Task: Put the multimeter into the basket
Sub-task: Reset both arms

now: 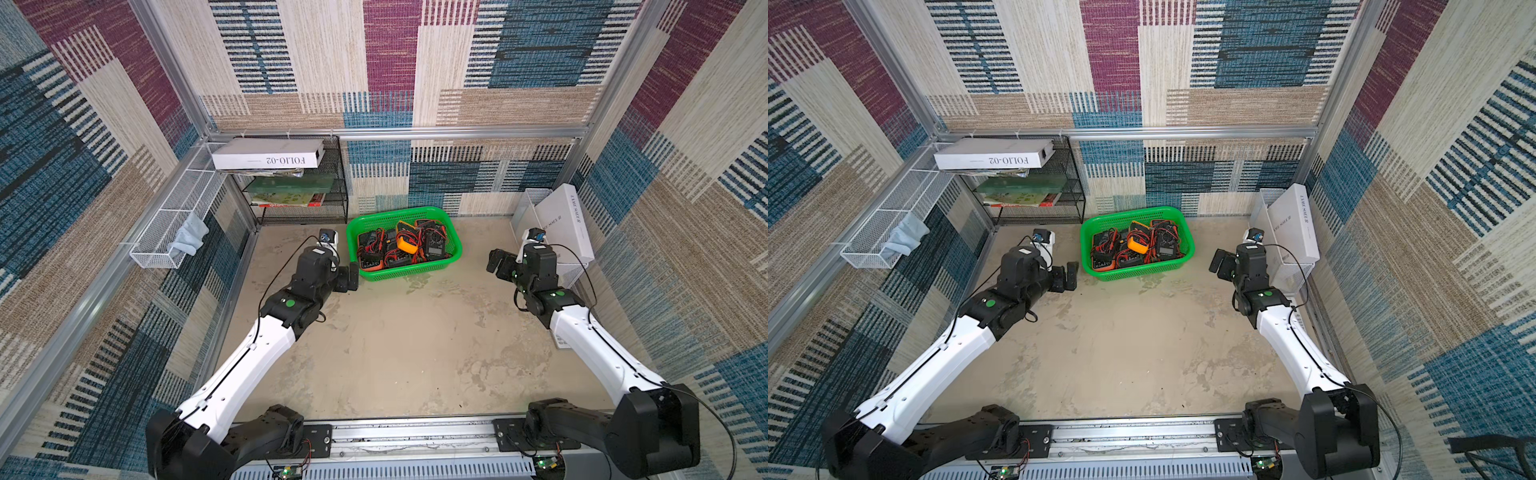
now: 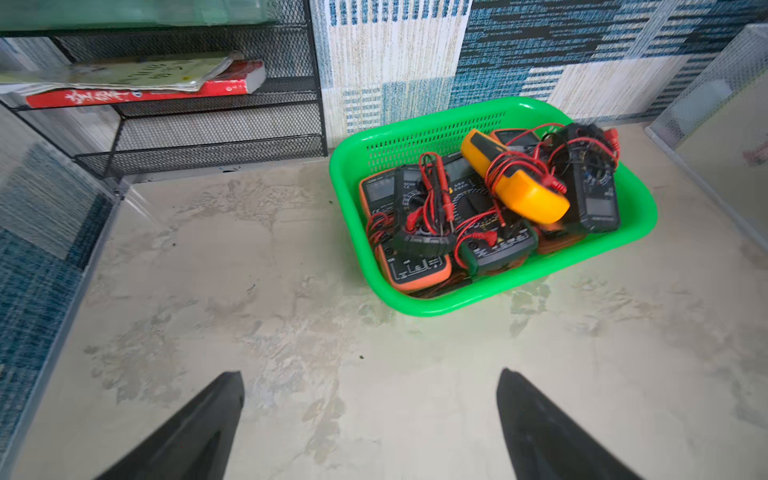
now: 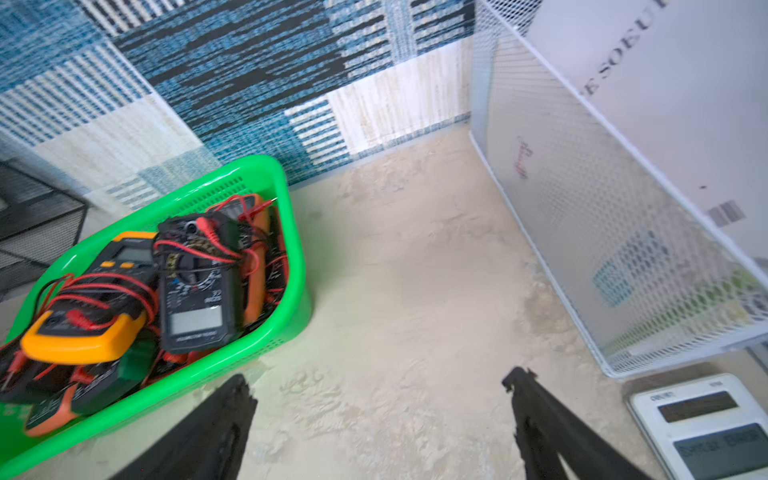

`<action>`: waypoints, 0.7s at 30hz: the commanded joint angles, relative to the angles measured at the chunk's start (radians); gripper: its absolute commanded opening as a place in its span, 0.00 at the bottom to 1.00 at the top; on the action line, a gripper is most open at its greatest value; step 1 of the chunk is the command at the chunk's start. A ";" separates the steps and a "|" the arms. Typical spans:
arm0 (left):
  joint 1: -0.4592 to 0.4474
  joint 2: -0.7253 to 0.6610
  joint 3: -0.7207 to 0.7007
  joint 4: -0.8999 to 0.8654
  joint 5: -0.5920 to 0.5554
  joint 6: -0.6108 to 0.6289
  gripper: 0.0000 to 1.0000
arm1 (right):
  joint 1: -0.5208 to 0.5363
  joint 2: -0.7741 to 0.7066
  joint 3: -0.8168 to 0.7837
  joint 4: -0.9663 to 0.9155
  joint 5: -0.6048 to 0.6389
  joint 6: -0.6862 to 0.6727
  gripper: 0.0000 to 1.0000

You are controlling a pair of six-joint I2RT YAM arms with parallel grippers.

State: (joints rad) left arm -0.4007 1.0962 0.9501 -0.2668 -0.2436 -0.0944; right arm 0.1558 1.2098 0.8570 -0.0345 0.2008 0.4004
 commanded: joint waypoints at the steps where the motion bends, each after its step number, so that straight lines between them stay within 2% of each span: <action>1: 0.015 -0.096 -0.147 0.233 -0.109 0.137 1.00 | -0.015 -0.004 -0.035 0.106 0.023 -0.071 1.00; 5: 0.102 -0.167 -0.282 0.308 -0.125 0.183 1.00 | -0.047 -0.042 -0.119 0.217 0.022 -0.123 1.00; 7: 0.157 -0.178 -0.327 0.341 -0.097 0.180 1.00 | -0.076 -0.074 -0.174 0.292 -0.016 -0.148 1.00; 9: 0.215 -0.171 -0.361 0.383 -0.056 0.161 1.00 | -0.089 -0.082 -0.205 0.331 -0.001 -0.195 1.00; 12: 0.276 -0.114 -0.387 0.439 0.017 0.134 1.00 | -0.104 -0.070 -0.250 0.398 0.052 -0.238 0.99; 21: 0.350 0.108 -0.537 0.706 0.167 0.181 1.00 | -0.210 -0.003 -0.446 0.712 0.124 -0.230 1.00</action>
State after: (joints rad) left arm -0.0605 1.1702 0.4313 0.2901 -0.1623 0.0673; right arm -0.0364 1.1931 0.4450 0.4976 0.2920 0.1726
